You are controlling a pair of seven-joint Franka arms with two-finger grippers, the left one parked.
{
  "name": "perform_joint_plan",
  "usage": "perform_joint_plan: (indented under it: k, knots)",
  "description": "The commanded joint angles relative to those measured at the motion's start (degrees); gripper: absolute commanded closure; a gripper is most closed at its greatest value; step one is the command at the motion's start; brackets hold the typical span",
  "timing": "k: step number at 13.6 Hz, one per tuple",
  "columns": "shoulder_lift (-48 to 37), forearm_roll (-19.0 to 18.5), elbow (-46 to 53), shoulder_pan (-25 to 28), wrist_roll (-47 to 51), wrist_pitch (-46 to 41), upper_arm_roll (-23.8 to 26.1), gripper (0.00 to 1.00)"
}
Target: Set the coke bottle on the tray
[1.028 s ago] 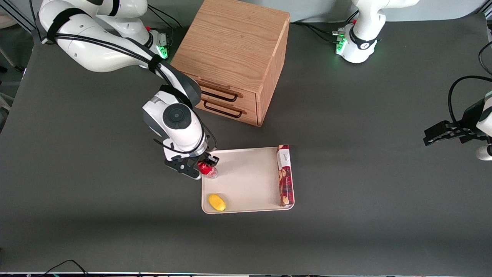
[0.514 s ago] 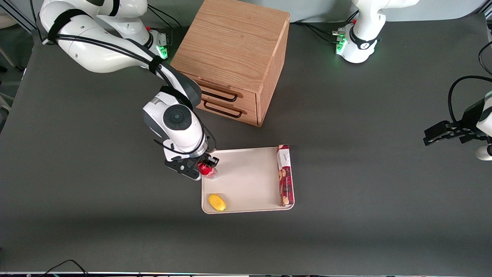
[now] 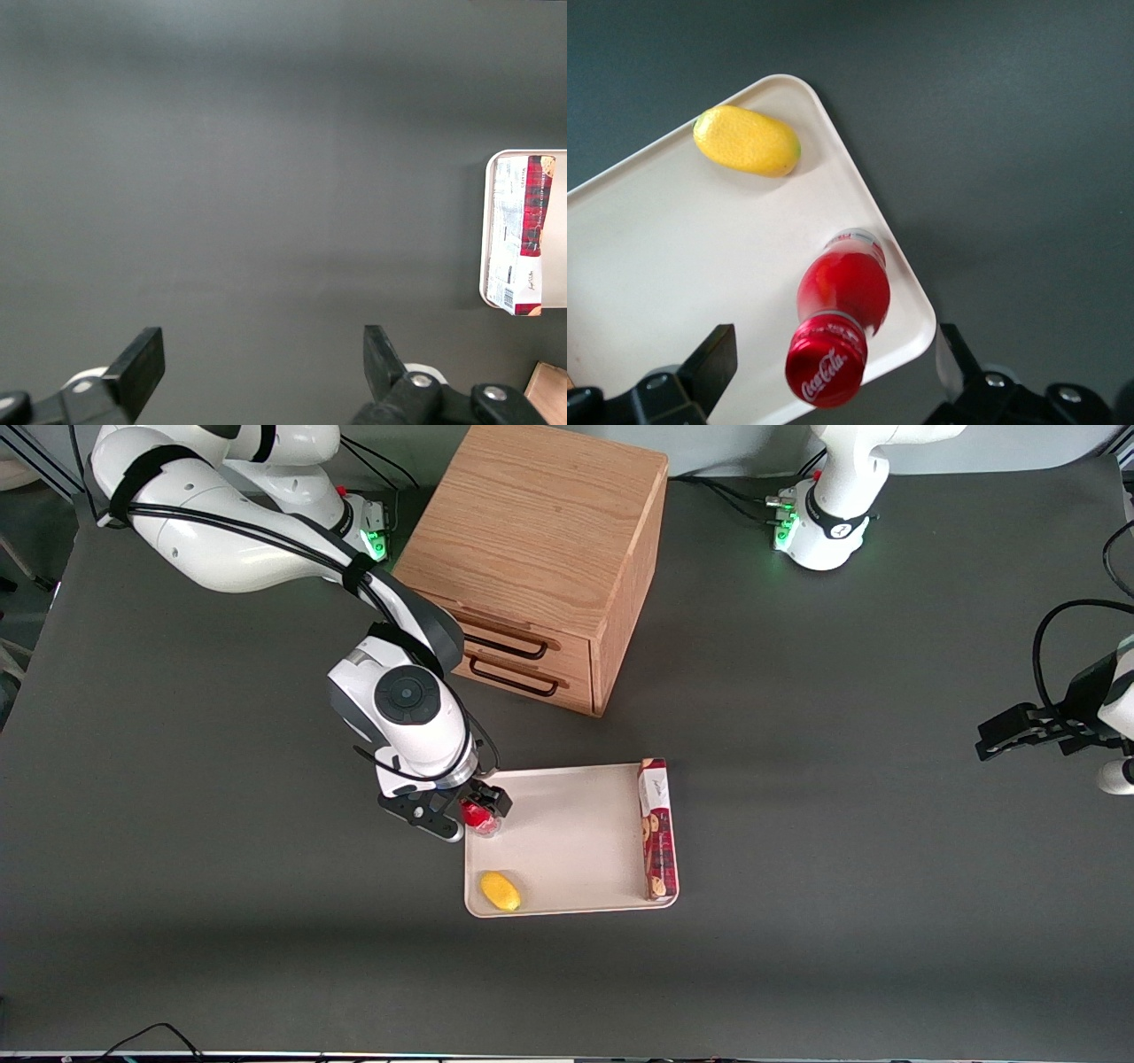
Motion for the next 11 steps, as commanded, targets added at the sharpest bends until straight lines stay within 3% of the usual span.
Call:
perform_joint_plan:
  k: [1,3,6,7,9,10,11]
  knots:
    - [-0.71,-1.28,1.33,0.58,-3.61,-0.77,-0.33,0.0]
    - [-3.16,0.82,1.59,-0.38,-14.67,-5.06,-0.51,0.0]
    - [-10.53,9.87,2.56,-3.1,-28.97,-12.26,-1.9,0.0]
    - [-13.86,13.19,2.65,-3.11,-37.05,-15.6,-4.44,0.0]
    - [-22.64,27.31,1.69,-2.85,-45.53,-18.87,-14.25,0.0]
    - [-27.73,31.29,-0.32,-2.33,-52.44,-20.62,-18.74,0.0]
    - [-32.66,32.64,-2.86,-1.71,-58.08,-21.25,-22.97,0.0]
